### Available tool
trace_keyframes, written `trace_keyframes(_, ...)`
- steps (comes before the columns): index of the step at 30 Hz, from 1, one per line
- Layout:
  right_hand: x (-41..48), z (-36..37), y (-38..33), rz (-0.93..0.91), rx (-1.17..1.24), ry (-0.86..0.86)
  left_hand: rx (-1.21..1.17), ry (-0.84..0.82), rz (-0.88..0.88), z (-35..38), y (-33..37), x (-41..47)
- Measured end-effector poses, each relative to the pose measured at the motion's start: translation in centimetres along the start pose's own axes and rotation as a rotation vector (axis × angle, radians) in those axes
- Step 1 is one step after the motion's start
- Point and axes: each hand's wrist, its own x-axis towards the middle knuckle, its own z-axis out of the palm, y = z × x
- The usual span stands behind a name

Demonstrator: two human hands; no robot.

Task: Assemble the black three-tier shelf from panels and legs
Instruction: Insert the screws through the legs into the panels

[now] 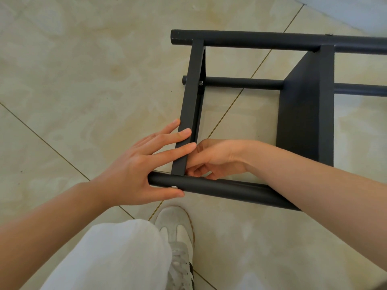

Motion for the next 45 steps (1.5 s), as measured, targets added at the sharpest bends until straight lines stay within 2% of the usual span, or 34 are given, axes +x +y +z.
trace_keyframes(9,-0.2,-0.6,0.1,-0.022,0.009,-0.052,-0.015,-0.004,-0.010,0.0,0.1,0.0)
trace_keyframes(17,0.4,-0.1,0.3,-0.019,0.004,-0.010,-0.016,-0.006,-0.010,0.0,0.0,-0.1)
trace_keyframes(21,0.1,-0.6,0.5,-0.016,0.071,-0.083,-0.026,0.001,0.000,0.1,0.0,0.0)
trace_keyframes(35,0.6,-0.5,0.7,0.027,0.012,-0.003,-0.031,0.009,0.007,0.2,-0.2,-0.1)
trace_keyframes(41,0.4,-0.7,0.9,-0.027,0.085,-0.078,-0.026,0.008,0.007,0.3,-0.2,-0.1)
trace_keyframes(45,0.6,-0.5,0.7,0.007,0.026,-0.050,-0.027,0.013,0.012,0.3,-0.2,-0.1)
